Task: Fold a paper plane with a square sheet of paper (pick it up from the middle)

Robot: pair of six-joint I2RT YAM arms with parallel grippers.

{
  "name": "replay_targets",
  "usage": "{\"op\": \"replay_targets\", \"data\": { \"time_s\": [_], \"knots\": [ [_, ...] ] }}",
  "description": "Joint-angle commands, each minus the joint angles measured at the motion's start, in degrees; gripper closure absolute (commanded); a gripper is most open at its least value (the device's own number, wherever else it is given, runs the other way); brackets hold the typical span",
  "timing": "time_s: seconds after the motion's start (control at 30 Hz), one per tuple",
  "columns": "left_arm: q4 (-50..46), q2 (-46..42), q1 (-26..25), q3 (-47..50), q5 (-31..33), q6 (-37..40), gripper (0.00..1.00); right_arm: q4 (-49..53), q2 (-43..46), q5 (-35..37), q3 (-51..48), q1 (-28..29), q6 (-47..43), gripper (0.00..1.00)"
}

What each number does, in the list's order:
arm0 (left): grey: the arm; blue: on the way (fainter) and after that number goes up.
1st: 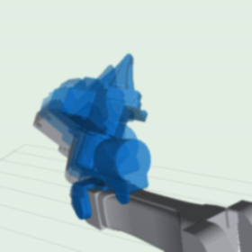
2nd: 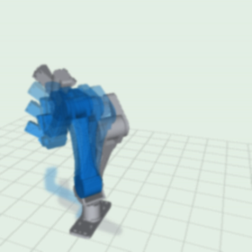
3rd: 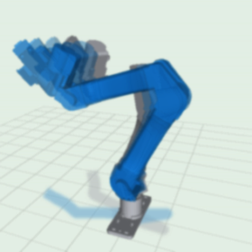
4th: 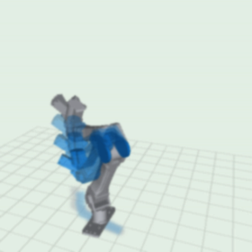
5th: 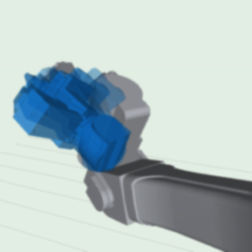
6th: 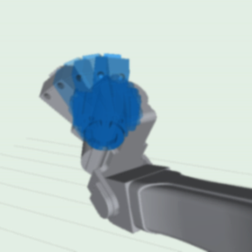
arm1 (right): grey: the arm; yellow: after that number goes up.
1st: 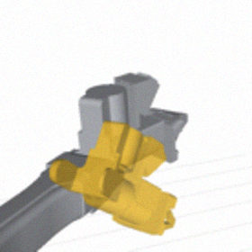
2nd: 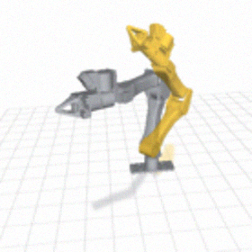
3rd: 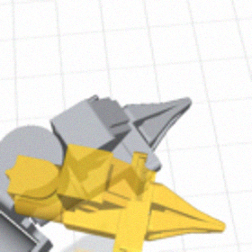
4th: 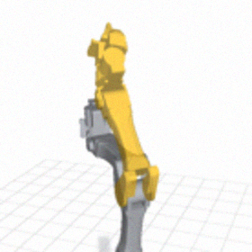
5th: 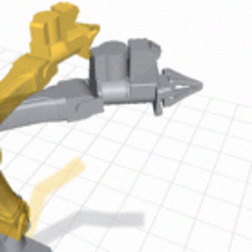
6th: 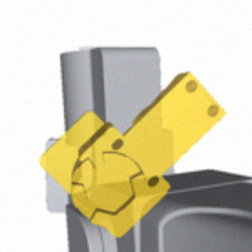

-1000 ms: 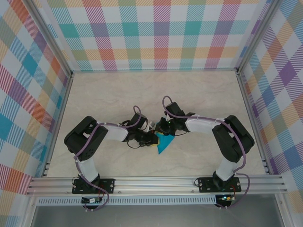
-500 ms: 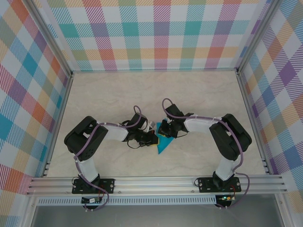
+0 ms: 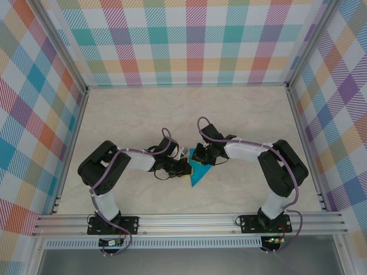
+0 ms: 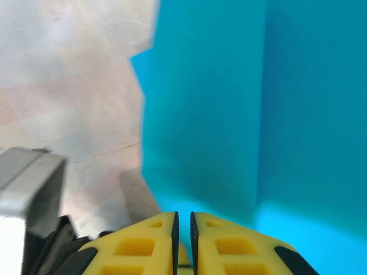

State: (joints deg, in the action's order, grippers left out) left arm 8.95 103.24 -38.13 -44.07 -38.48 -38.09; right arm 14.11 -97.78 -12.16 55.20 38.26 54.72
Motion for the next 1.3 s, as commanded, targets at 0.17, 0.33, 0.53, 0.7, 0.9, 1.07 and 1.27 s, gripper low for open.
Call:
{"op": "replay_targets", "data": {
  "time_s": [0.17, 0.33, 0.53, 0.7, 0.9, 1.07, 1.27],
  "knots": [
    [-1.47, -0.23, 0.42, 0.91, -0.19, 0.81, 1.0, -2.23, 2.68, -3.53, 2.08, 0.37, -2.42, 0.83],
    [-1.88, 0.12, 0.42, 0.36, -0.76, 1.51, 1.0, -3.51, -0.34, -6.58, 3.7, 0.74, -2.65, 0.83],
    [-3.86, 0.38, 0.42, -0.63, -1.42, 3.61, 1.0, -1.55, -3.98, -5.98, 5.63, 1.1, -2.87, 0.83],
    [-5.5, 0.47, 0.42, -1.44, -1.42, 4.95, 1.0, 0.11, -5.51, -2.82, 5.53, 1.03, -2.34, 0.83],
    [-5.95, -0.01, 0.42, -1.78, -1.95, 5.39, 1.0, 0.9, -7.85, -0.65, 3.69, 1.03, -1.21, 0.85],
    [-6.47, -1.62, 0.42, -1.27, -1.15, 5.13, 0.95, 0.53, -8.31, 0.73, 1.21, 1.03, -0.32, 0.85],
    [-5.33, -5.55, 0.42, 0.39, -1.67, 2.32, 0.84, -0.64, -8.32, 0.48, -0.27, 1.03, 0.48, 0.86]
  ]
}}
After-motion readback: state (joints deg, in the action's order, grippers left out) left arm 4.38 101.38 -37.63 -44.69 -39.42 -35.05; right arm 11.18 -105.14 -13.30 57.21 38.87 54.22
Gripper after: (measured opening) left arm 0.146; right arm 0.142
